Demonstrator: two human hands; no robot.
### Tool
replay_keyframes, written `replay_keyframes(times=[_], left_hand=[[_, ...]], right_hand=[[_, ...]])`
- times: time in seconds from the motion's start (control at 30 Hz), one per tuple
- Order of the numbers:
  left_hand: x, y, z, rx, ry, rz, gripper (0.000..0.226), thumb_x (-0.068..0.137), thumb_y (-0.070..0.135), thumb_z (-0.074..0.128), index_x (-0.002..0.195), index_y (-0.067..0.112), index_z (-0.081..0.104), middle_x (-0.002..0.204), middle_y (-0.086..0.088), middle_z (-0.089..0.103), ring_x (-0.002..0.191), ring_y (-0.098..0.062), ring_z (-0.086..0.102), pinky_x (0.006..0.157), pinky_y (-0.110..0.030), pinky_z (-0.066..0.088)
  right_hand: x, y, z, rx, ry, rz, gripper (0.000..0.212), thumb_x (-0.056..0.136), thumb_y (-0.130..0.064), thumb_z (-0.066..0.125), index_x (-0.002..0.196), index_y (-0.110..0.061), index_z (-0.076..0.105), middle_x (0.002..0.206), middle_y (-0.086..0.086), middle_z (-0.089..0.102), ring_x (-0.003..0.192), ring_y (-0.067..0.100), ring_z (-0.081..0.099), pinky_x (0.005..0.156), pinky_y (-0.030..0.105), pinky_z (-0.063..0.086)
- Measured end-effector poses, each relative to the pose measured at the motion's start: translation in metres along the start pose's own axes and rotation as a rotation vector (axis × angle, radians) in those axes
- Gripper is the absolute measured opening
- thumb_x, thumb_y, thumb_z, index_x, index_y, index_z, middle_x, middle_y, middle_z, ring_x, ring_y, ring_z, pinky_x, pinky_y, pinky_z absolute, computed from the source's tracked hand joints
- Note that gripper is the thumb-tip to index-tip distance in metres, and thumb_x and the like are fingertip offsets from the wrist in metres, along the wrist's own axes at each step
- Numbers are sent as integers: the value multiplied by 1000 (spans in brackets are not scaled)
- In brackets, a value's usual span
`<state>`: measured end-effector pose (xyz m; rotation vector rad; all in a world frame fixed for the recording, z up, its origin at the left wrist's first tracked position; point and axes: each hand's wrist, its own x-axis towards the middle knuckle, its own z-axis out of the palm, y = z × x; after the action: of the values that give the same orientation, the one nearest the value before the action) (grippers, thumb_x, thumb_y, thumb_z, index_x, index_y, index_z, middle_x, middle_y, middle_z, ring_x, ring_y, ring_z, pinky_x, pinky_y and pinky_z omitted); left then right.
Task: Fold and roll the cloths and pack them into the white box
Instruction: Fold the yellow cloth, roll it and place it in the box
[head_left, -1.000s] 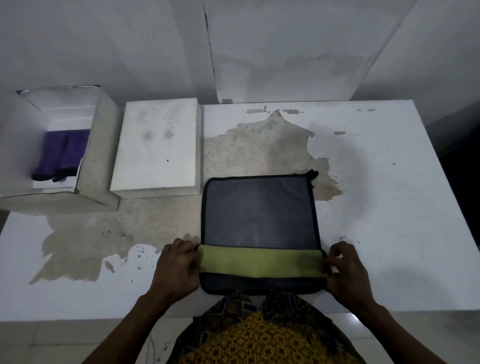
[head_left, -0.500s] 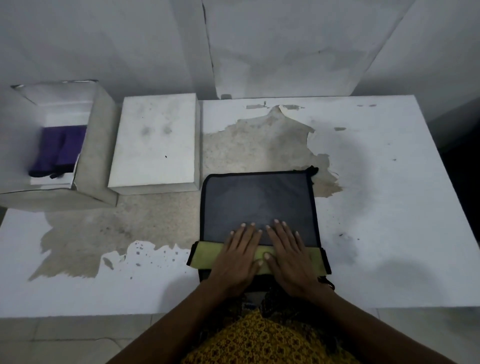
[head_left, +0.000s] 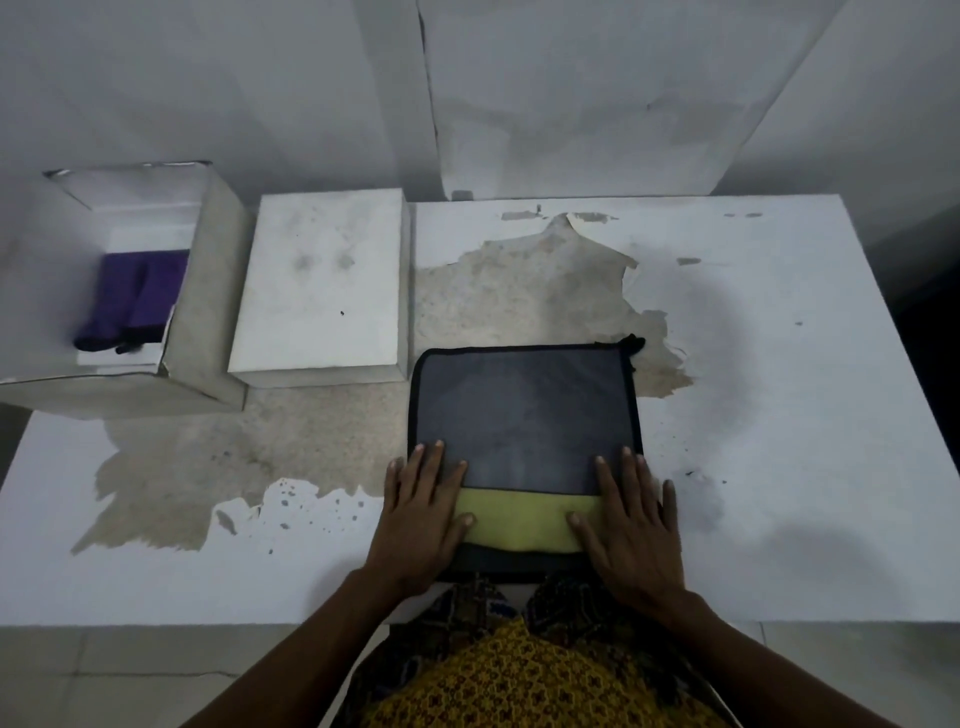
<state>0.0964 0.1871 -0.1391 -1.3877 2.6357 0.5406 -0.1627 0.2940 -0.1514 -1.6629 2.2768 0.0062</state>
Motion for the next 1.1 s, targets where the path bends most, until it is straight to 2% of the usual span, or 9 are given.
replay_keyframes(times=[0.17, 0.33, 0.47, 0.67, 0.8, 0.9, 0.97, 1.03, 1.1], left_hand=[[20, 33, -8, -196, 40, 194, 49, 78, 24, 52, 125, 11, 54, 128, -9, 52, 122, -27, 40, 103, -46, 39], [47, 58, -16, -183, -207, 210, 49, 82, 26, 58, 128, 15, 45, 130, -5, 49, 120, -23, 42, 99, -35, 37], [61, 71, -30, -174, -392, 90, 25, 80, 13, 56, 105, 10, 53, 111, -11, 59, 98, -27, 56, 71, -26, 37], [71, 74, -54, -435, -613, 8, 19, 74, 24, 70, 88, 12, 66, 84, 2, 60, 84, -19, 59, 69, -30, 49], [68, 71, -70, -747, -640, -18, 26, 75, 17, 78, 97, 9, 67, 84, 0, 66, 77, -12, 59, 71, -28, 47], [65, 70, -90, -1004, -585, -63, 37, 75, 12, 79, 108, 9, 61, 88, -3, 67, 78, -12, 62, 73, -29, 51], [64, 70, -103, -1115, -489, -68, 45, 75, 12, 79, 115, 14, 58, 96, -14, 66, 84, -18, 61, 77, -33, 51], [63, 70, -119, -1262, -395, -69, 49, 77, 8, 77, 120, 17, 55, 104, -26, 66, 89, -26, 62, 85, -40, 51], [62, 69, -137, -1408, -313, -58, 49, 78, 3, 74, 121, 15, 56, 102, -29, 68, 90, -30, 65, 86, -42, 53]], right_hand=[[3, -5, -5, 5, -6, 11, 80, 87, -70, 17, 151, -24, 18, 162, 10, 4, 149, 25, -2, 119, 52, -3], [7, -10, -12, 12, -10, 18, 80, 83, -71, 21, 146, -23, 32, 161, 12, 13, 149, 27, 6, 119, 53, -3], [9, -10, -17, 51, -15, 28, 73, 82, -66, 38, 142, -24, 37, 159, 11, 18, 148, 27, 11, 117, 54, -1], [11, -3, -29, 231, -7, 38, 79, 70, -65, 50, 139, -28, 40, 156, 3, 26, 147, 19, 14, 116, 54, -2], [15, -5, -44, 467, -15, 49, 78, 66, -60, 61, 137, -35, 40, 152, -12, 26, 146, 7, 11, 115, 49, -6], [21, -14, -64, 836, -14, 29, 56, 75, -33, 76, 126, -33, 53, 144, -9, 44, 141, 9, 30, 116, 44, 24], [26, -22, -81, 1140, -23, 15, 35, 83, -8, 70, 109, -30, 66, 118, -6, 69, 118, 13, 59, 92, 28, 50], [31, -33, -98, 1341, -39, 15, 29, 88, 0, 60, 100, -25, 71, 100, -6, 76, 100, 14, 68, 77, 19, 53], [37, -44, -113, 1493, -68, 27, 24, 94, -10, 50, 104, -15, 71, 105, 3, 75, 105, 23, 67, 82, 23, 54]])
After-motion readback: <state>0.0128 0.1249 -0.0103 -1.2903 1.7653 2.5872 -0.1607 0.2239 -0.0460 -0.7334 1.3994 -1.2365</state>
